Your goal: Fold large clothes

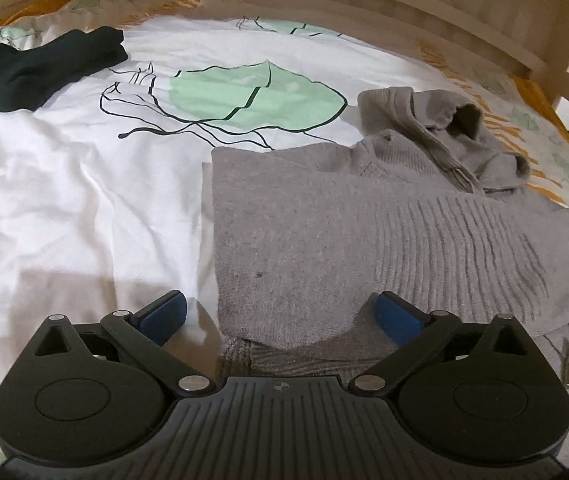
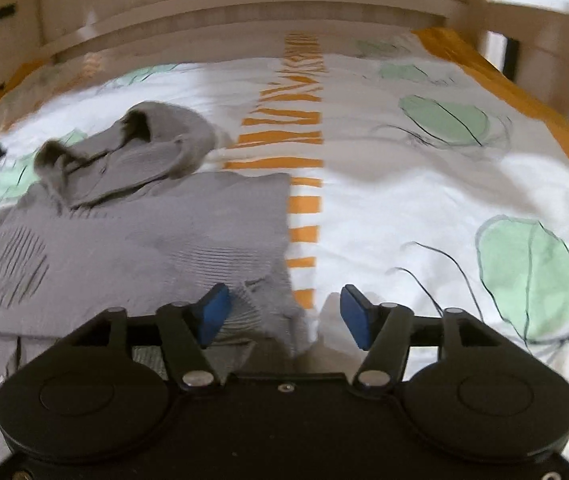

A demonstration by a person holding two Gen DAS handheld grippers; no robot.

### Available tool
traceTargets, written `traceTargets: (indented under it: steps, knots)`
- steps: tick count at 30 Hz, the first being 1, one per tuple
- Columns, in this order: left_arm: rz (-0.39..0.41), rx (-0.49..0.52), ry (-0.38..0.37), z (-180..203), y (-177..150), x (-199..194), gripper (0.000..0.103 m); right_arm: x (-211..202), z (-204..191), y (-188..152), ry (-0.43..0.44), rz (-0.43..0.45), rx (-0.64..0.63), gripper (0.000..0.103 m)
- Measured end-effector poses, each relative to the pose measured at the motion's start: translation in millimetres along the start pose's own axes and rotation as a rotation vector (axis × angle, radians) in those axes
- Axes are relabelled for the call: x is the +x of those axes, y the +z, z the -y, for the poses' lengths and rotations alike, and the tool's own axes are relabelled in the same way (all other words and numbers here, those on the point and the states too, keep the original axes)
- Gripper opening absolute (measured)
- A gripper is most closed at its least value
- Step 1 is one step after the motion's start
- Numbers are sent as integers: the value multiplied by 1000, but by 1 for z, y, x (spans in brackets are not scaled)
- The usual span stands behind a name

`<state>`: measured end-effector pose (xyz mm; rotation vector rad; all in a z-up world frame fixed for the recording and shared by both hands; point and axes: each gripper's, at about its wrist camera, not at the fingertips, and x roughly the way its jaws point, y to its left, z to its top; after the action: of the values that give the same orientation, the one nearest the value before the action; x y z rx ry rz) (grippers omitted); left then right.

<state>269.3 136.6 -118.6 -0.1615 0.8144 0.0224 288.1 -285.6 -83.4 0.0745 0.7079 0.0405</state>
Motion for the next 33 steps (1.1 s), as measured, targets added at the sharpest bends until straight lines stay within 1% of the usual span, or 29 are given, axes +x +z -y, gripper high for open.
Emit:
traceTargets:
  steps: [3, 6, 9, 11, 13, 14, 16, 17, 18, 22, 31, 33]
  knots:
    - [28, 2, 5, 1, -7, -1, 103, -10, -6, 1, -30, 58, -18, 66]
    - [44, 5, 10, 1, -9, -2, 103, -15, -16, 3, 10, 105, -48, 68]
    - [58, 0, 1, -1, -11, -2, 103, -5, -22, 1, 20, 81, -51, 69]
    - [69, -1, -1, -2, -13, -2, 103, 5, -19, -6, 8, 52, -33, 69]
    - [75, -1, -1, -2, -14, -2, 103, 13, -12, -15, 6, 29, 13, 73]
    - [78, -1, -1, -1, -14, -1, 103, 15, -7, -19, 13, 35, 44, 78]
    - [85, -2, -1, -1, -15, 0, 103, 18, 2, -22, 37, 32, 98, 81]
    - [87, 1, 3, -1, -15, 1, 103, 18, 3, -23, 44, 31, 106, 83]
    - [89, 6, 8, 1, -15, 2, 103, 18, 2, -24, 47, 33, 102, 85]
    - [91, 20, 23, 4, -16, 3, 103, 18, -7, -28, 27, 47, 58, 88]
    - [91, 31, 35, 6, -15, 4, 103, 19, -6, -29, 31, 47, 57, 90]
    - [87, 29, 33, 5, -14, 3, 103, 19, -7, -28, 36, 42, 54, 94]
